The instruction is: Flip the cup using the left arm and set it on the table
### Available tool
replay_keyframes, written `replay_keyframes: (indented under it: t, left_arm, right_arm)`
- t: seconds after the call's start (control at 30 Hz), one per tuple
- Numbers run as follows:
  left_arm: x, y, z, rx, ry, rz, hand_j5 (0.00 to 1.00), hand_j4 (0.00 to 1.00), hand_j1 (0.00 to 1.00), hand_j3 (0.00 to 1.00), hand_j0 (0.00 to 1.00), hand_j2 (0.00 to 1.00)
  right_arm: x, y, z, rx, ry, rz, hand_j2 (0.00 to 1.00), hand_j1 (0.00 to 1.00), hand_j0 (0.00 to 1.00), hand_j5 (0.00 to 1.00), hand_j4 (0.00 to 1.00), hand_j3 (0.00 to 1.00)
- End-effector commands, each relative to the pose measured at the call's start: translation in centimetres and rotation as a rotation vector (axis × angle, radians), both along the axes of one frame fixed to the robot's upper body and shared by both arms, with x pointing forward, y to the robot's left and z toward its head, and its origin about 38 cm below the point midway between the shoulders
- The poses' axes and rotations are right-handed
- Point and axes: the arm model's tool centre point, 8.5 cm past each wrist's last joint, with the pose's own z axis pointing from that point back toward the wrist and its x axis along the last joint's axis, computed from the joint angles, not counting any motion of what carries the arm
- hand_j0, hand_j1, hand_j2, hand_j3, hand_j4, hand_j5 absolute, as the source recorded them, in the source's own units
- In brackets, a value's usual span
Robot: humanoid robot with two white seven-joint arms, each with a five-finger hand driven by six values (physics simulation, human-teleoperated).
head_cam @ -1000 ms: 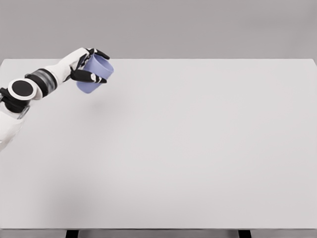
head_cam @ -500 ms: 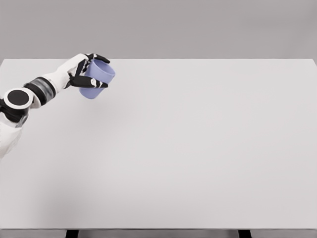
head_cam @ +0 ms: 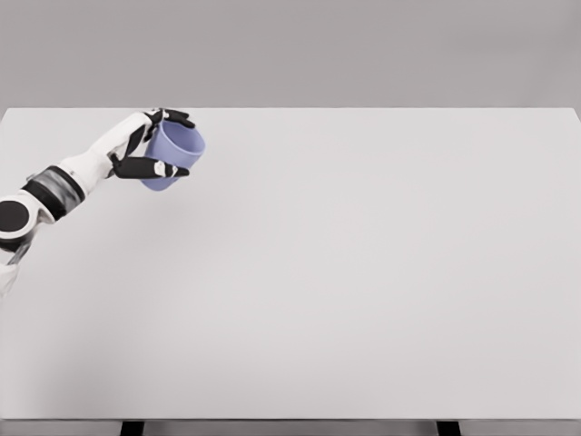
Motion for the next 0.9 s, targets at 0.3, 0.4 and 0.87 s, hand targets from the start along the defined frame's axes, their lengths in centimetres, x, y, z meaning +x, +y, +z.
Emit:
replay_keyframes:
  t: [0.3, 0.4, 0.87]
  left_arm:
    - [-1.9, -0.1, -1.2, 0.005, -0.100, -0.100, 0.67, 0.67, 0.67, 0.67, 0.67, 0.67]
    - [-2.1, -0.3, -1.0, -0.005, -0.123, -0.120, 0.67, 0.67, 0.67, 0.67, 0.67, 0.67]
    - [-3.0, 0.5, -1.9, -0.120, -0.096, -0.105, 0.65, 0.65, 0.65, 0.65, 0.65, 0.65]
  right_arm:
    - [0.0, 0.0, 0.0, 0.001, 0.000, 0.000, 1.00, 1.00, 1.00, 1.00, 1.00, 1.00]
    - [0.0, 0.0, 0.0, -0.001, 0.000, -0.001, 1.00, 1.00, 1.00, 1.00, 1.00, 1.00]
    - [0.0, 0.0, 0.0, 0.001, 0.000, 0.000, 1.00, 1.00, 1.00, 1.00, 1.00, 1.00]
